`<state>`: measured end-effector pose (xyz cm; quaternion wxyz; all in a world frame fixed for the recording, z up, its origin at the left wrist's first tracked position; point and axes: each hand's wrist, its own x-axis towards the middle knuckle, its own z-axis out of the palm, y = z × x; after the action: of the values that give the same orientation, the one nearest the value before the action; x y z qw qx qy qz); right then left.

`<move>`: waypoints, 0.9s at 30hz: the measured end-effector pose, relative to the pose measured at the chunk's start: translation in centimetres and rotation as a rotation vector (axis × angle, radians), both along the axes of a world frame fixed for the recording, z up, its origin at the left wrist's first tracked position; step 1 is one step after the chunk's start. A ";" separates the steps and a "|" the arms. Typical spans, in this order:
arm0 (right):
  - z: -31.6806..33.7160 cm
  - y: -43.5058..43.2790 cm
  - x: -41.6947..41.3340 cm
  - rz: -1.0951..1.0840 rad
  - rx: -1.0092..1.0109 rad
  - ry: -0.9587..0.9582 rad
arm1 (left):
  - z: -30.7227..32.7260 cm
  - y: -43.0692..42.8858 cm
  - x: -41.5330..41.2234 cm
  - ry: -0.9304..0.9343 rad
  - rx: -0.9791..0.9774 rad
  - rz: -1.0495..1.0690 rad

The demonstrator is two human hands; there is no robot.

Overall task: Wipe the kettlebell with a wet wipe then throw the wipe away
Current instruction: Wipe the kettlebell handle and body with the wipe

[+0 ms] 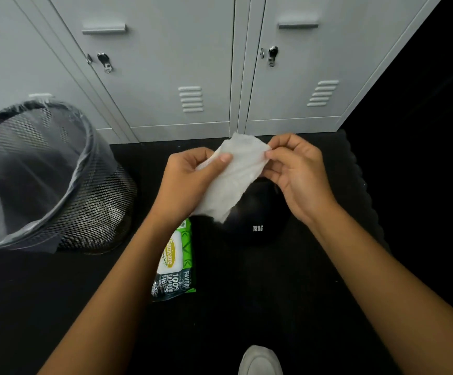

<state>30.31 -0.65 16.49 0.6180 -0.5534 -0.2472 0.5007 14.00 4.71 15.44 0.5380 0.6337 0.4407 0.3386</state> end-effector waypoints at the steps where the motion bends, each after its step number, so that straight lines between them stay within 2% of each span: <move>1: -0.2 0.1 0.3 0.016 -0.007 -0.052 | -0.2 0.2 -0.2 0.015 0.012 -0.043; 4: -1.1 0.3 0.6 0.009 -0.010 -0.180 | -0.4 0.7 -0.9 -0.010 0.032 -0.074; 8: -1.6 -0.3 0.7 -0.018 -0.011 -0.345 | -0.5 0.9 -1.0 -0.201 -0.031 0.028; 11: -1.0 -1.1 0.5 0.125 -0.088 -0.244 | -0.2 0.5 -0.3 -0.237 -0.044 0.032; 15: -1.2 -2.4 1.4 0.339 -0.178 -0.158 | -0.1 -0.4 0.4 -0.144 0.087 -0.005; 19: -1.8 -4.0 2.6 0.264 -0.089 0.037 | -0.7 -0.4 -0.2 -0.096 0.062 -0.024; 22: -2.1 -4.6 2.7 0.165 -0.045 -0.096 | -0.8 0.7 0.2 -0.074 0.010 -0.064; 25: -2.4 -3.8 3.0 0.000 -0.064 -0.261 | -0.4 3.0 2.2 -0.051 0.039 -0.038; 27: -2.9 -2.7 3.7 -0.113 -0.077 -0.493 | -0.5 5.1 3.8 0.011 0.093 -0.037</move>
<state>33.97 -3.39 13.63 0.5444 -0.6949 -0.3399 0.3244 17.83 9.84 14.90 0.5117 0.6680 0.4157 0.3451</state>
